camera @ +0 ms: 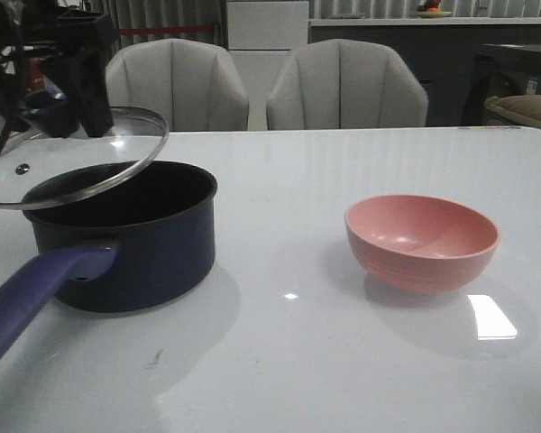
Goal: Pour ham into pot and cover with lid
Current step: 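Lift the glass lid and carry it over the saucepan, then lower the glass lid onto the saucepan and open the left gripper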
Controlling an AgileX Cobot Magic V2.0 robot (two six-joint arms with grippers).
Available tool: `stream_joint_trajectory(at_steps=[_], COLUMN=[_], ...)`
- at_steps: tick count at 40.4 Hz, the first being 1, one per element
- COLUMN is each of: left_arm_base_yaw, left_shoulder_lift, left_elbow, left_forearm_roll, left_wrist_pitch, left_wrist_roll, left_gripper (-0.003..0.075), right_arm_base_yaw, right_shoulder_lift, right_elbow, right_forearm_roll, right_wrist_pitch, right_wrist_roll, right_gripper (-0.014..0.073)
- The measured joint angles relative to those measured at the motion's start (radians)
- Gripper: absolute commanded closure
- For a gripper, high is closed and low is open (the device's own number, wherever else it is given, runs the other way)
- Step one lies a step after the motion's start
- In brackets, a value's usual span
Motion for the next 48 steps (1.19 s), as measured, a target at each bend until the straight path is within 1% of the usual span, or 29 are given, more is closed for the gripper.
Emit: stream_joint_trajectory(at_steps=[5,9,16,23,39,42,48], left_arm_base_yaw=[-0.042,-0.056,-0.058,-0.058,-0.058,-0.058,-0.058], left_shoulder_lift=[0.004,0.025,0.082,0.123,0.164,0.164,0.172], left_elbow=[-0.021,-0.063,-0.148,-0.174,-0.18,-0.18,-0.181], left_forearm_roll=[0.025,0.025,0.025,0.025,-0.003,-0.003,-0.003], left_wrist_pitch=[0.015,0.044,0.109,0.151,0.147,0.137,0.117], left_wrist_roll=[0.001,0.003,0.005,0.007,0.01,0.01,0.01], left_gripper=[0.046,0.0461,0.046,0.046,0.0458,0.0447,0.0397], right_arm_base_yaw=[0.0,0.0,0.0,0.0,0.0,0.0,0.0], right_shoulder_lift=[0.0,0.0,0.0,0.0,0.0,0.0,0.0], right_elbow=[0.0,0.0,0.0,0.0,0.0,0.0,0.0], right_forearm_roll=[0.0,0.0,0.0,0.0,0.0,0.0,0.0], right_wrist_pitch=[0.0,0.0,0.0,0.0,0.0,0.0,0.0], right_wrist_roll=[0.0,0.0,0.0,0.0,0.0,0.0,0.0], right_gripper=[0.0436,0.0436,0.0436,0.0436,0.0436,0.0436,0.0436])
